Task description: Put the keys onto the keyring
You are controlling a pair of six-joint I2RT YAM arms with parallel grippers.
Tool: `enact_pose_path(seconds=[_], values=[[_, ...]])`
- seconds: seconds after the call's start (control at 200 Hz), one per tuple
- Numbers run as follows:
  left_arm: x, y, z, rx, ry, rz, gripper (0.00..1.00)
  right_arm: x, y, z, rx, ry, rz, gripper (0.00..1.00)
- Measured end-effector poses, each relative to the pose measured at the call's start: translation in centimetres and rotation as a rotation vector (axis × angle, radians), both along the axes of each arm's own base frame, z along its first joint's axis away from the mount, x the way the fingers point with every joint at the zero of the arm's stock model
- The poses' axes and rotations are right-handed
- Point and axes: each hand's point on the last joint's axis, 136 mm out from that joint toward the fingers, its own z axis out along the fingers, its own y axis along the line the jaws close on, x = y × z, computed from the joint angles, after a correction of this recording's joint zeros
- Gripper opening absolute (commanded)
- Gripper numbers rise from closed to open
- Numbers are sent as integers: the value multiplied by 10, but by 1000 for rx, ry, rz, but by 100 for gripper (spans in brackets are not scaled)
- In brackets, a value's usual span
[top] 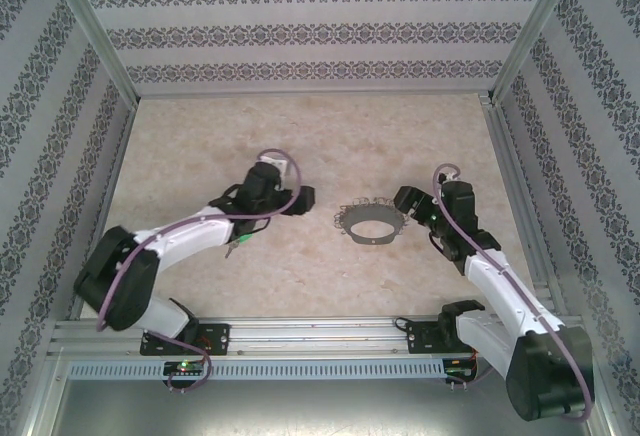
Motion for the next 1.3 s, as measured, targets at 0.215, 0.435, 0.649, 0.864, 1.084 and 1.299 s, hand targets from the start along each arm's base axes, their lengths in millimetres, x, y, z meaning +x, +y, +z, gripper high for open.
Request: enact_pose_path(seconds=[0.215, 0.435, 0.649, 0.864, 1.084, 1.299], values=[[0, -81, -11, 152, 12, -119, 94, -4, -23, -22, -55, 122, -75, 89], [-8, -129, -29, 341, 7, -201, 95, 4, -40, -32, -70, 217, -127, 92], [-21, -124, -55, 454, 60, -233, 95, 3, -55, -36, -77, 254, -178, 95], [-22, -117, -72, 507, 81, -228, 96, 1, -62, -34, -91, 255, -218, 98], [-23, -112, -91, 560, 97, -239, 96, 2, -68, -20, -78, 207, -277, 98], [-22, -111, -91, 566, 91, -238, 97, 8, -62, -6, -58, 140, -248, 98]])
